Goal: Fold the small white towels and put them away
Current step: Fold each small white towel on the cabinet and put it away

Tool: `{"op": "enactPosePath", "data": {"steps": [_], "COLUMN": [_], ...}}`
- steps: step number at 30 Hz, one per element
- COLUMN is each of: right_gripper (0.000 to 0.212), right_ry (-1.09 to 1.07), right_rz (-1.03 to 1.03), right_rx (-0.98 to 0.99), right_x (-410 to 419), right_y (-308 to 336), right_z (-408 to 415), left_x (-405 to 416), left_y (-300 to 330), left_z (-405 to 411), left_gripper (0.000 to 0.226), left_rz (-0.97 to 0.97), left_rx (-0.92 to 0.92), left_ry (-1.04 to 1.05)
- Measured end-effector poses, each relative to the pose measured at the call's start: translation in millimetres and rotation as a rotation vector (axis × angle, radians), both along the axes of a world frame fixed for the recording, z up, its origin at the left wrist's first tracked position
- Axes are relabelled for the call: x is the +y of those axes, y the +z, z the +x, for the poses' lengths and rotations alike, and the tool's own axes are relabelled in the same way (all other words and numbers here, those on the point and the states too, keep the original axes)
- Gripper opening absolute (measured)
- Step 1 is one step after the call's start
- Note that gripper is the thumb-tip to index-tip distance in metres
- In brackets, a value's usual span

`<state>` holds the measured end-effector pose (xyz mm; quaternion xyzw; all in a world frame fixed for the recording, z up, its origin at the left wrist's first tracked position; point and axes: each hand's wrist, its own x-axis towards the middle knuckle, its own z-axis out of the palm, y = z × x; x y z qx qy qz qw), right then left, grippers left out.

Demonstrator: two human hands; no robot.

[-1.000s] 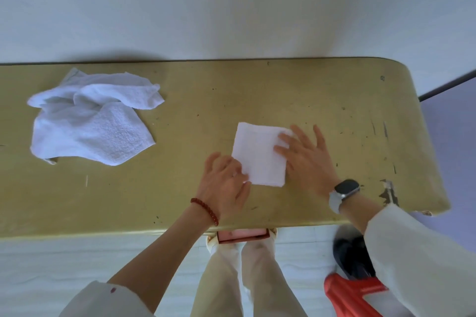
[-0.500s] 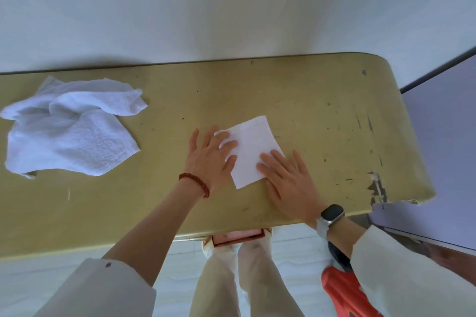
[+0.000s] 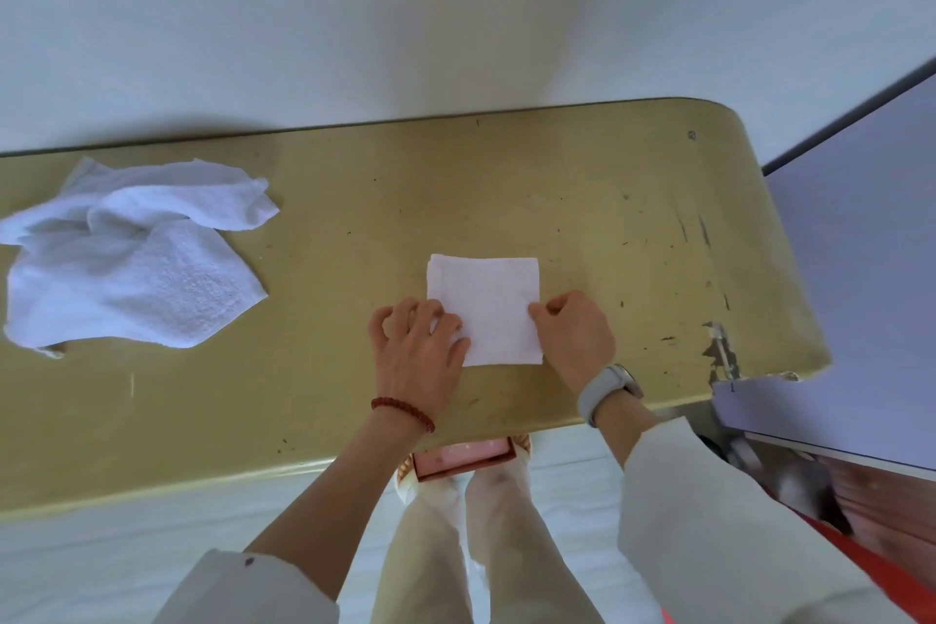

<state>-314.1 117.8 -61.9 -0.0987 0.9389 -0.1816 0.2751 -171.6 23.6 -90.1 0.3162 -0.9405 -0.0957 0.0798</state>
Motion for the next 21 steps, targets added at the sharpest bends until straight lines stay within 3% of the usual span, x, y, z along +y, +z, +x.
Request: {"op": "enactPosePath", "data": {"steps": [6,9,12,14,17,21], "right_gripper": [0.036,0.030,0.010,0.008,0.009,0.020], "right_ry": [-0.022,-0.029,-0.030,0.070,0.271,0.444], "right_rz": [0.058,-0.090,-0.313,-0.417,-0.502,-0.594], "right_rx": [-0.082,-0.074,-0.102,-0.111,-0.078,-0.111], "right_x": [-14.5,-17.0,-18.2,-17.6,-19.1,-27.8], "right_y": [-0.4,6.3,20.1,34.0,61.7,101.6], "right_z": [1.0,4.3,13.5,19.4,26.3,41.6], "left_x": [2.2,3.3,1.3,-2.0,-14.7,-42.9], "left_y": [-2.7,0.0,4.9,11.4,28.6,52.8], "left_z": [1.1,0.7,-1.5,-1.0,2.4,22.3], "left_gripper": [0.025,0.025,0.018,0.015,0.033,0.036], "left_rz": [-0.002,0.053,0.184,0.371,0.766,1.627], "left_rx": [-0.011,-0.034,-0.014,0.042,0.280,0.608], "left_ry": [0.041,0.036,0.067,0.166,0.436,0.699]}}
